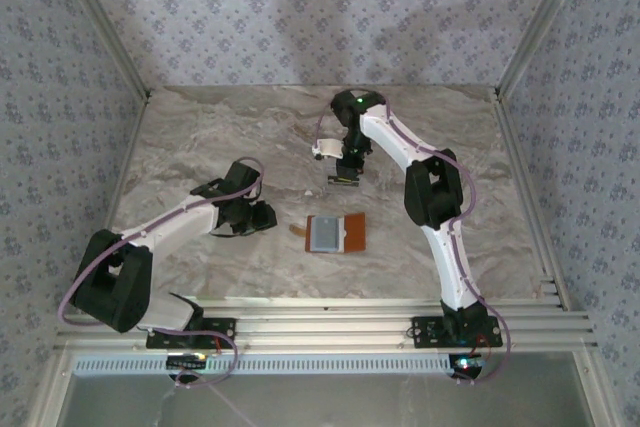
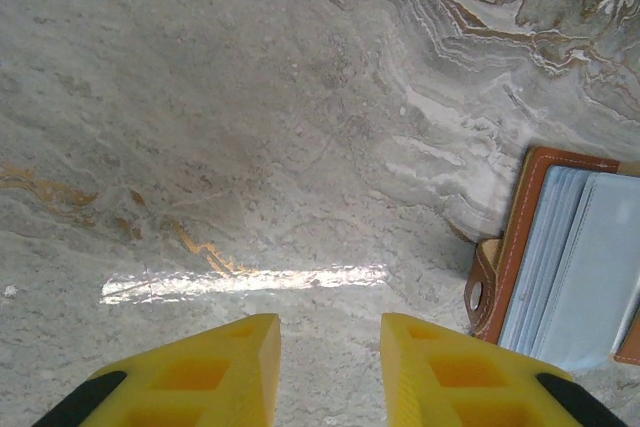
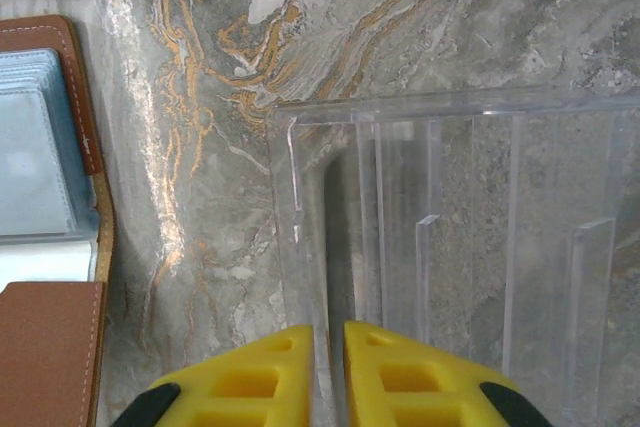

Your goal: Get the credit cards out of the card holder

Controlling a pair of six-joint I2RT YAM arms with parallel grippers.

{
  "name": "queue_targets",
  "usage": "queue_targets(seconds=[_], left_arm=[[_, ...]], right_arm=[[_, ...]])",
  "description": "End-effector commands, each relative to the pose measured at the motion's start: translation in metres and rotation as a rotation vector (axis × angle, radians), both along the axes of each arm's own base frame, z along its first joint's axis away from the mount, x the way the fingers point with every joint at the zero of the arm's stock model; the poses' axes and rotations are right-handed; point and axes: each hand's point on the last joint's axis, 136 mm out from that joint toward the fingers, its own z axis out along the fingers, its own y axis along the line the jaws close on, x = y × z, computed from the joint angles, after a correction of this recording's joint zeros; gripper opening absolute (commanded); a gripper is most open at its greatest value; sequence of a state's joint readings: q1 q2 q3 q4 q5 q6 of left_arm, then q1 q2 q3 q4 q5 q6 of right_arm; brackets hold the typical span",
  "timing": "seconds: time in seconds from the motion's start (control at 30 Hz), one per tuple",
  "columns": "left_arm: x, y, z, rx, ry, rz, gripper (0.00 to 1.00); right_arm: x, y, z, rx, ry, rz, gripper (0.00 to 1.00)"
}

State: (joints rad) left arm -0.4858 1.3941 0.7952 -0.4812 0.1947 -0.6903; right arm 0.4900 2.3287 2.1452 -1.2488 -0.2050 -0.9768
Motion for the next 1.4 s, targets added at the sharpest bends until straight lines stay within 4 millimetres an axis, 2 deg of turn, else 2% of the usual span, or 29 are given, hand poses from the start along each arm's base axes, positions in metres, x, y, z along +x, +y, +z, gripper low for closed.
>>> queue_targets(seconds=[0.0,0.3,0.57,0.77,1.1,1.23,1.37], left_arm=[[0.002,-0.002,0.008,-0.022,-0.016,-0.004,0.33],[0.004,-0.002,0.013,-0.018,-0.026,-0.007,0.33],[0.005,-0.003,0.015,-0.021,-0.028,-0.01,0.33],[0.007,-0.005,0.019,-0.023,-0.035,-0.017,0.33],[0.004,-0.008,0.018,-0.024,-0.03,-0.023,0.33],[0.004,-0.008,0.02,-0.025,-0.033,-0.022,0.33],[0.006,-0.009,0.022,-0.023,-0.041,-0.023,0.33]], right_arm=[[-0.001,-0.006,0.002,-0.03,-0.027,0.11,0.21],[0.02,-0.003,0.023,-0.016,-0.165,0.1,0.27],[0.03,-0.002,0.038,0.013,-0.247,0.088,0.29],[0.04,-0.003,0.028,0.002,-0.313,0.072,0.3],[0.032,-0.003,-0.001,-0.009,-0.276,0.073,0.3],[0.034,-0.001,0.005,0.001,-0.293,0.071,0.3],[0.038,0.002,0.025,0.038,-0.335,0.039,0.31]])
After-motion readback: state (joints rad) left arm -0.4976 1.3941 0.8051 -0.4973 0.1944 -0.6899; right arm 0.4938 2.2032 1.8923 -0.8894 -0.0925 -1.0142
